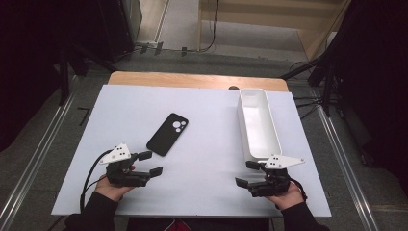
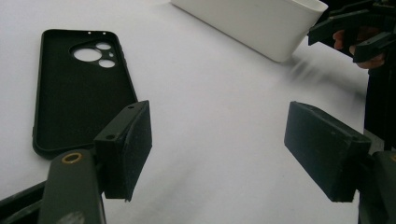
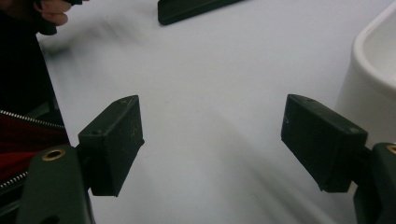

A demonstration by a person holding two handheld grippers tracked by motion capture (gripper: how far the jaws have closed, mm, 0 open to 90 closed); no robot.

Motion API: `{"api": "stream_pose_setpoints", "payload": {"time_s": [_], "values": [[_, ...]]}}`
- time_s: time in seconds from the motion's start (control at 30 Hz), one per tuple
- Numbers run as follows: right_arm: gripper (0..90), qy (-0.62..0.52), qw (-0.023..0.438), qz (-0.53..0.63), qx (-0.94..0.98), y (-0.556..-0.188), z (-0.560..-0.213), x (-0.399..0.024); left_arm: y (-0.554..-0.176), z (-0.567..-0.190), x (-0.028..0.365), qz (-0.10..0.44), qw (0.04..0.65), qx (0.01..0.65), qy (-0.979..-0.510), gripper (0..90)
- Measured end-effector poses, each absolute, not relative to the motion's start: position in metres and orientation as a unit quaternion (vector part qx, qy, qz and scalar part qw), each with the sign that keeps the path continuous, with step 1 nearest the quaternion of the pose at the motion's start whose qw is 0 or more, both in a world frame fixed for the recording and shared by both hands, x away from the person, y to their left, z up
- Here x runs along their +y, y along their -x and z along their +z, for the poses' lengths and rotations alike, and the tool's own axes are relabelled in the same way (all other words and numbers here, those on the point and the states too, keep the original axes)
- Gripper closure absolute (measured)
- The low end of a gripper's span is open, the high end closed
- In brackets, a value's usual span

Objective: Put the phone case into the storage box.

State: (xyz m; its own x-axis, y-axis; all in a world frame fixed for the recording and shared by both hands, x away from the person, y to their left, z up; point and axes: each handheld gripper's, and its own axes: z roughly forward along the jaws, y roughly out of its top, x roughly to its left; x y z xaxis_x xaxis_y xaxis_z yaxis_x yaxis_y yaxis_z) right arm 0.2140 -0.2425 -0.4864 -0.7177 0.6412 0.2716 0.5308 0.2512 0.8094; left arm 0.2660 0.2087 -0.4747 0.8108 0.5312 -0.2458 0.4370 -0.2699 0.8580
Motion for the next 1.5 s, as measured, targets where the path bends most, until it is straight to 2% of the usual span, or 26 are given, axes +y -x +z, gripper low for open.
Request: {"api": "stream_pose_setpoints", "payload": {"time_s": [0.5, 1.5], "values": [[19.4, -0.366, 0.072, 0.478, 0.795, -0.214, -0.4871, -0.2413, -0.2669, -0.4747, 0.211, 0.05, 0.523, 0.309, -0.793, 23.3], [19.4, -0.37, 0.07, 0.481, 0.792, -0.214, -0.4869, -0.2412, -0.2673, -0.4742, 0.2124, 0.064, 0.521, 0.309, -0.793, 23.9]]}}
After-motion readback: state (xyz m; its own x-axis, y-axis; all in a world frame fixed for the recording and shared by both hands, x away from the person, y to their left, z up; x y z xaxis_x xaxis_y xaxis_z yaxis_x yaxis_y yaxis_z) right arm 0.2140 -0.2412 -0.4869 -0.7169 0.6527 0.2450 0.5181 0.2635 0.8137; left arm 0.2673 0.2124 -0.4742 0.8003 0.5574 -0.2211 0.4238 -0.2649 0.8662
